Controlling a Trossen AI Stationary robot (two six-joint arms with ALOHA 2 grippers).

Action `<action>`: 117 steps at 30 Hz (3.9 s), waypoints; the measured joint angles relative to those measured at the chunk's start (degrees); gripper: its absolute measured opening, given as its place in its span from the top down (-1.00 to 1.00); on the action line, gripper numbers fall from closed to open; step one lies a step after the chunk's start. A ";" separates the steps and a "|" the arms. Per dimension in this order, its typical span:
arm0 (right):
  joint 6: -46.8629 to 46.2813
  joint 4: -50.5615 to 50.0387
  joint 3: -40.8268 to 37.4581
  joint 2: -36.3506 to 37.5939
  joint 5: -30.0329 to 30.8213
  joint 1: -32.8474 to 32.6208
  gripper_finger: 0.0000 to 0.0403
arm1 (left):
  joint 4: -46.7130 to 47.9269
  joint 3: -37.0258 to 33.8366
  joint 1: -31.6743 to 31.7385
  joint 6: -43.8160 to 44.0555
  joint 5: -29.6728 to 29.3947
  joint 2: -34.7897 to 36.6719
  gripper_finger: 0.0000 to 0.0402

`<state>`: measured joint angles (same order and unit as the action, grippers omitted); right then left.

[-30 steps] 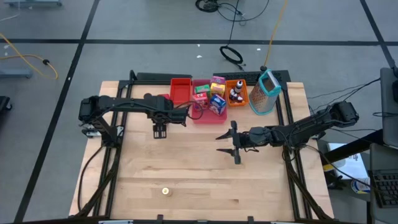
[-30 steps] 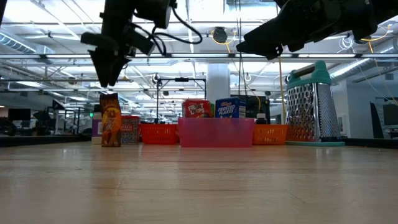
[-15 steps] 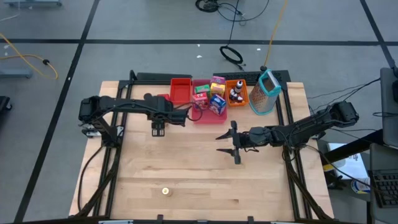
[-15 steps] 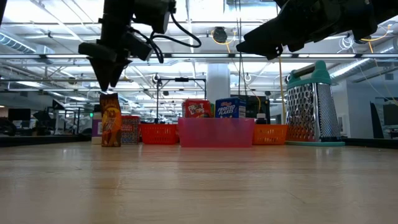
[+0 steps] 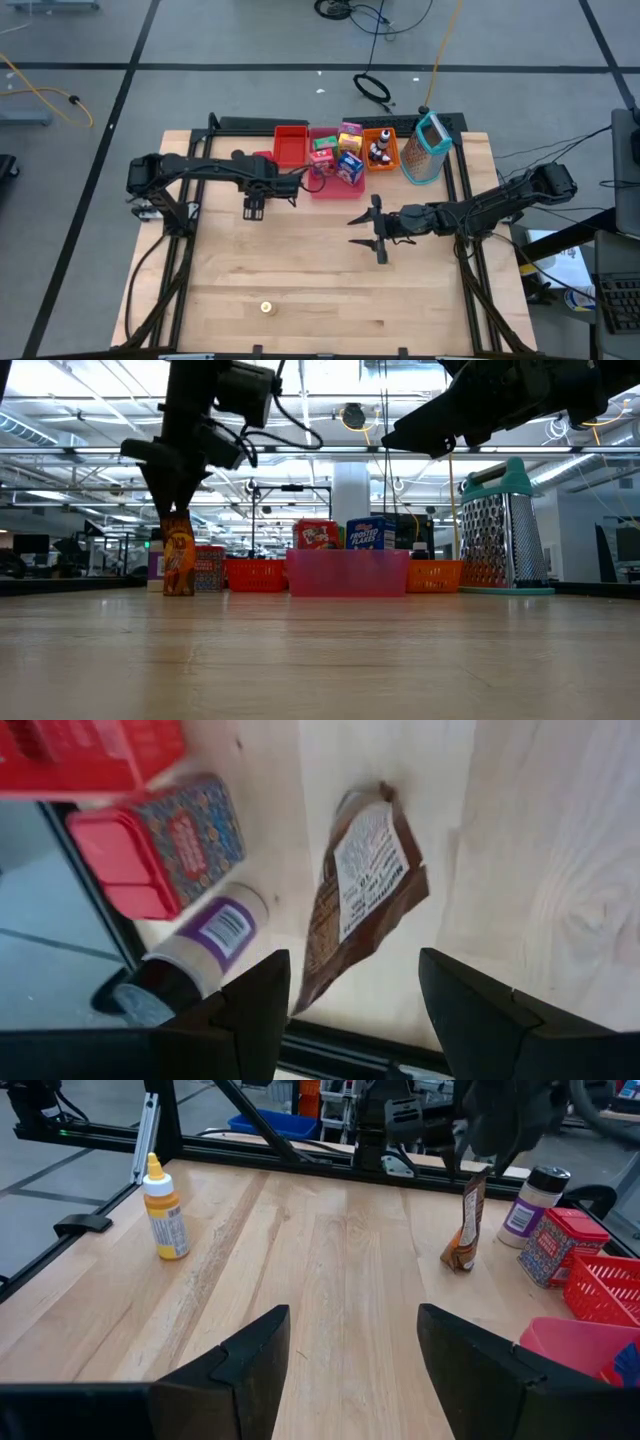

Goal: Pick & Place Kitchen Items
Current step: Put the orange seasoning pack into the red bin

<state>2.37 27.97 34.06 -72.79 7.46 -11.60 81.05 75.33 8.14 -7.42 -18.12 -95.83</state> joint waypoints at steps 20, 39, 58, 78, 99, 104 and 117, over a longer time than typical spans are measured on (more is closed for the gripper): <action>0.00 0.02 0.00 0.00 0.02 -0.02 -0.05 | -4.91 -4.59 3.27 -2.34 2.02 -0.02 0.94; 0.02 0.02 0.00 0.00 0.02 -0.02 -0.05 | -0.19 -3.04 4.10 1.14 3.60 -0.09 0.99; 0.24 0.02 0.00 0.00 0.02 -0.02 -0.05 | -4.29 20.25 9.47 -10.91 -1.52 -0.07 1.00; 0.24 0.07 0.00 0.00 0.20 0.00 -0.05 | -20.09 20.79 26.14 -13.90 -0.96 -5.50 1.00; 0.24 0.04 0.00 0.00 0.22 0.00 -0.05 | -27.33 20.77 32.02 -17.63 5.23 -14.91 1.00; 0.24 0.02 0.00 0.00 0.24 0.00 -0.05 | -28.00 20.77 32.27 -17.97 4.30 -15.65 1.00; 0.25 -0.01 0.00 0.00 0.22 0.02 -0.05 | -32.98 20.77 31.99 -17.51 5.13 -15.65 0.99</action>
<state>2.62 27.96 34.06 -72.79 7.68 -11.57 48.07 96.09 40.14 -24.93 -12.99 -111.48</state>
